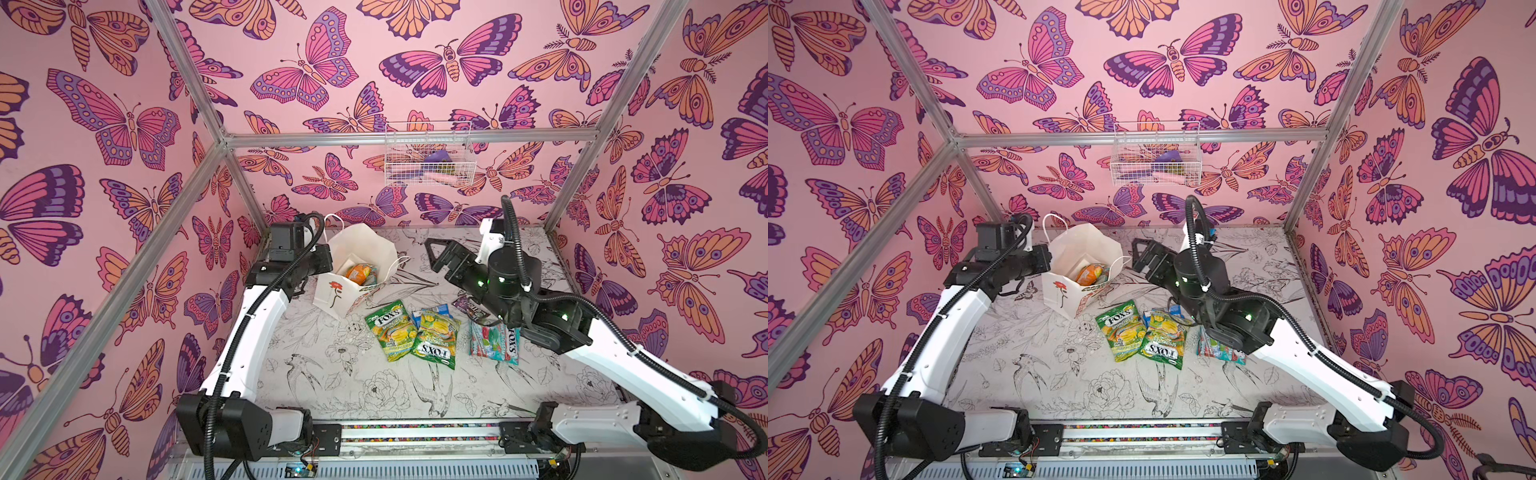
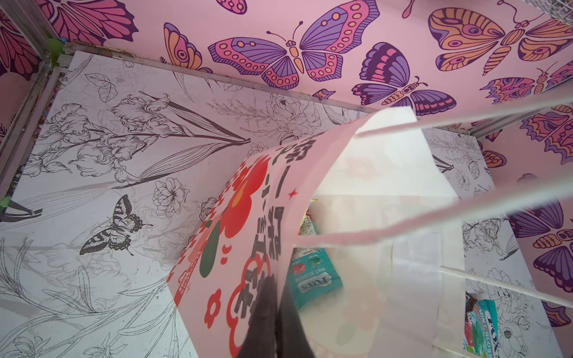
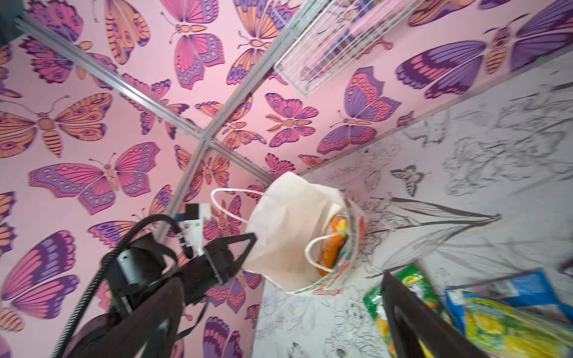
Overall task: Place the snacks into the paper bag
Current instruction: 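Raise the right gripper out of the paper bag toward the remaining snacks, then lower the right gripper over the brown M&M's pack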
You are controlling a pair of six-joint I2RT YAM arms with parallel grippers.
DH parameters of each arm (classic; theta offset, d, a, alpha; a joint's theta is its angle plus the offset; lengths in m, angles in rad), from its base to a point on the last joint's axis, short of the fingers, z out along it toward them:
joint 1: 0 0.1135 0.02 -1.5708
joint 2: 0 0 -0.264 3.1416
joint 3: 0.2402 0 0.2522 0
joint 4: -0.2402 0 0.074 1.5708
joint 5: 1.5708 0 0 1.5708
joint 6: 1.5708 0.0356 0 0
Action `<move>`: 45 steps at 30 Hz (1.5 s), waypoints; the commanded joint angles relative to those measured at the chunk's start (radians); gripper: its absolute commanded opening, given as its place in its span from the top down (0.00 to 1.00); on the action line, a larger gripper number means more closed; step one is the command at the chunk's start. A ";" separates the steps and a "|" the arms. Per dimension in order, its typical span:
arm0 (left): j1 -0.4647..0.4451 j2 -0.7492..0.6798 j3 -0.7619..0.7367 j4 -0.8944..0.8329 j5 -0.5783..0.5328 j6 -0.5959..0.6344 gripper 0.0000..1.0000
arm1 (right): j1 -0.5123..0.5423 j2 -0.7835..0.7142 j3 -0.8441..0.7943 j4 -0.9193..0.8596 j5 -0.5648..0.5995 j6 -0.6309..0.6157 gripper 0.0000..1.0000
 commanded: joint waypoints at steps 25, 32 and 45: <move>0.020 -0.030 -0.012 0.029 -0.009 0.003 1.00 | -0.377 -0.010 -0.272 -0.218 -0.299 -0.110 0.01; 0.019 -0.031 -0.013 0.028 -0.004 0.000 1.00 | -0.443 0.007 -0.328 -0.211 -0.336 -0.098 0.01; 0.019 -0.034 -0.012 0.028 -0.004 0.000 1.00 | -0.586 0.024 -0.417 -0.185 -0.404 -0.081 0.01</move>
